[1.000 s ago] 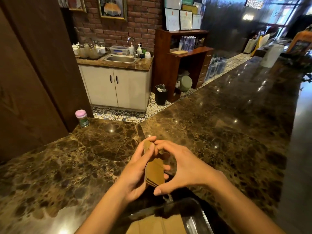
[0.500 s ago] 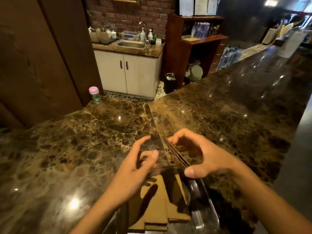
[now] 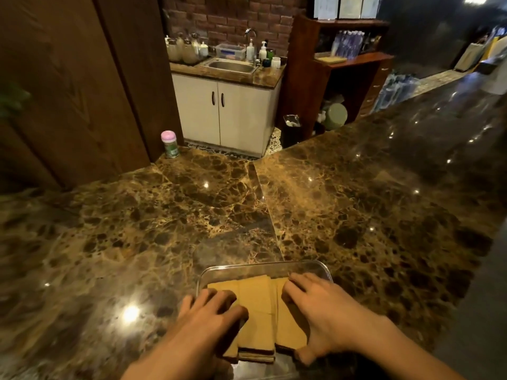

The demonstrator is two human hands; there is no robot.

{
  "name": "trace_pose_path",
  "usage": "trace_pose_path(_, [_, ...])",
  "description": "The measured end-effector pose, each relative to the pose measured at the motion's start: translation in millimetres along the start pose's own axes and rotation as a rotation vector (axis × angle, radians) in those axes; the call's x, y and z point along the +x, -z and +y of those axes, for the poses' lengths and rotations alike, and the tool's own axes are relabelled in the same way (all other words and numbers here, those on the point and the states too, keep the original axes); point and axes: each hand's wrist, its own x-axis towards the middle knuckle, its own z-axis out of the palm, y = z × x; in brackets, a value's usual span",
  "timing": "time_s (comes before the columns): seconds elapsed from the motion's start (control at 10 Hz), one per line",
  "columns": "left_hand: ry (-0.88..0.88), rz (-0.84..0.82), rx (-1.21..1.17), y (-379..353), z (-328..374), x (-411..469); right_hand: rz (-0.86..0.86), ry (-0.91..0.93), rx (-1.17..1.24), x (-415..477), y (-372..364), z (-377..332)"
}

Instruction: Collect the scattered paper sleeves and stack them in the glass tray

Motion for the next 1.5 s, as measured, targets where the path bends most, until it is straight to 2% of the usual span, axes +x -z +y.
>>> trace_pose_path(0.2, [-0.006,0.028,-0.021,-5.0,-2.5,3.4,0.12,0.022,0.085,-2.8,-17.3,0.1])
trace_pose_path(0.6, [-0.046,0.106,0.1,8.4,-20.1,16.8,0.162,-0.062,0.211,7.7,-19.1,-8.8])
trace_pose_path(0.7, [-0.003,0.019,0.144,10.6,-10.6,19.3,0.15,-0.104,0.173,8.3,-17.8,-13.8])
trace_pose_path(0.8, [0.052,0.022,0.265,8.4,3.4,26.0,0.153,-0.153,0.044,10.0,-16.9,-25.4])
trace_pose_path(0.9, [0.055,0.063,0.298,4.6,11.1,31.8,0.255,-0.126,-0.011,14.1,-16.8,-34.1])
trace_pose_path(1.0, [0.012,0.127,0.264,-7.7,5.8,35.7,0.282,-0.086,-0.03,21.6,-17.5,-36.8])
trace_pose_path(1.2, [0.015,0.084,0.209,-18.3,1.0,41.6,0.235,-0.052,0.008,32.7,-23.6,-30.5])
trace_pose_path(1.3, [0.016,0.089,0.192,-11.1,-1.7,45.6,0.183,-0.067,0.064,36.0,-15.1,-27.7])
trace_pose_path(1.4, [-0.011,0.14,0.028,24.6,-5.2,42.0,0.152,-0.068,0.307,23.5,13.6,-18.3])
trace_pose_path(1.5, [0.041,0.304,-0.035,71.7,-15.9,48.0,0.342,-0.102,0.445,6.4,58.8,-11.2])
